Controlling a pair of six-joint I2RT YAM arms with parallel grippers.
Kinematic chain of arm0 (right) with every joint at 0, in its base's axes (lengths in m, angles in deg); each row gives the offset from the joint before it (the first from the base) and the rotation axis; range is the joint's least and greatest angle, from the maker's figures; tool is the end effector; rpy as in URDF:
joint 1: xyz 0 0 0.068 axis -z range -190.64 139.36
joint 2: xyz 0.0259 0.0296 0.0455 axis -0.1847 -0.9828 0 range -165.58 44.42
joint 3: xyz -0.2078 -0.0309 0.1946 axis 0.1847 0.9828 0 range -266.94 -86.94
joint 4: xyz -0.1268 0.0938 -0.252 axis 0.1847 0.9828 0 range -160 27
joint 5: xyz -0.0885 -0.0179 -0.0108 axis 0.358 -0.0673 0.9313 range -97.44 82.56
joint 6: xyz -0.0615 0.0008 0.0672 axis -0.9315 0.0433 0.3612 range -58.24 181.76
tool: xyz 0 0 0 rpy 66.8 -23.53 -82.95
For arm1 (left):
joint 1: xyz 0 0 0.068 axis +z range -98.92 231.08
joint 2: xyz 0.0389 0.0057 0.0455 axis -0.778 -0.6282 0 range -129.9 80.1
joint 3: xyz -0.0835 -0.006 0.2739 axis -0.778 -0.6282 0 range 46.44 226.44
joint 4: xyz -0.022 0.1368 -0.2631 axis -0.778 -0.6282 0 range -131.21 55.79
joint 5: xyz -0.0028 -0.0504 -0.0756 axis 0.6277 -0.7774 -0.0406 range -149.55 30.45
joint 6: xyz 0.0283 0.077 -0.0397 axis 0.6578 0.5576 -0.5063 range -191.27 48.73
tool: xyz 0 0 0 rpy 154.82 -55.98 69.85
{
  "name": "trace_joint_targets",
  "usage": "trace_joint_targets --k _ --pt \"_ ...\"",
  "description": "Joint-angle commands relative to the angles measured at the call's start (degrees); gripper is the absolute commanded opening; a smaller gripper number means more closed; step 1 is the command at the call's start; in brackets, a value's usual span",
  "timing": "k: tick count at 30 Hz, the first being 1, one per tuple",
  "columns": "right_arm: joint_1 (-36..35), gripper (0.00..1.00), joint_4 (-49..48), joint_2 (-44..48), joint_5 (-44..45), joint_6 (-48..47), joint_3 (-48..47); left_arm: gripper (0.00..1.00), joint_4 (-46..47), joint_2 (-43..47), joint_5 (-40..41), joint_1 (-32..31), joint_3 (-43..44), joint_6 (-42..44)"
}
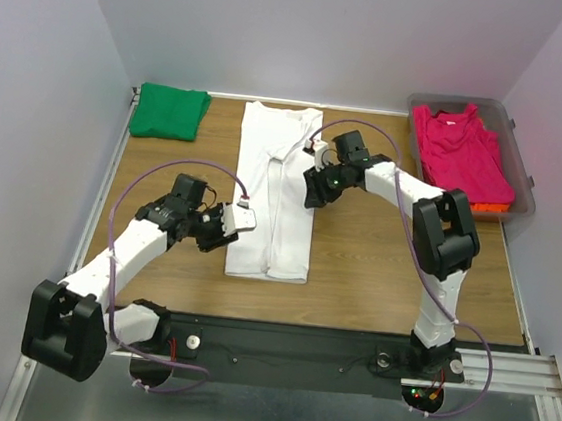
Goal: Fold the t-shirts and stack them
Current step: Fold the tshirt
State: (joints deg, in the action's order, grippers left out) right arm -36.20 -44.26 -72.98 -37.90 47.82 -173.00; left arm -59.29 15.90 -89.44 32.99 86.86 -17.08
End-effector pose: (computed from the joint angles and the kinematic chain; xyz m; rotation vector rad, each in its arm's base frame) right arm 0.4326 0.2526 0.1432 -1.0437 2.3071 0.7591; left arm 0.2511 -0.1247 0.1956 1.5365 1.7147 -0.3149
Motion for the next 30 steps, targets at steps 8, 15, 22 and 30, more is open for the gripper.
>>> trace_joint_targets --k 8,15,22,30 --pt "-6.94 0.55 7.57 24.66 0.74 -15.32 15.01 0.48 -5.77 6.73 -3.6 -4.85 -7.54 17.78" --pt "-19.34 0.53 4.86 31.1 5.85 -21.75 26.82 0.46 -2.52 5.94 -1.4 -7.58 -12.12 25.52" --pt "-24.62 0.51 -1.12 29.96 9.0 -24.03 33.22 0.44 0.56 1.98 -0.87 -9.6 -13.0 27.28" --pt "-27.08 0.49 -6.48 27.67 12.44 -25.09 35.09 0.43 3.2 -1.18 0.27 -11.36 -13.18 27.02"
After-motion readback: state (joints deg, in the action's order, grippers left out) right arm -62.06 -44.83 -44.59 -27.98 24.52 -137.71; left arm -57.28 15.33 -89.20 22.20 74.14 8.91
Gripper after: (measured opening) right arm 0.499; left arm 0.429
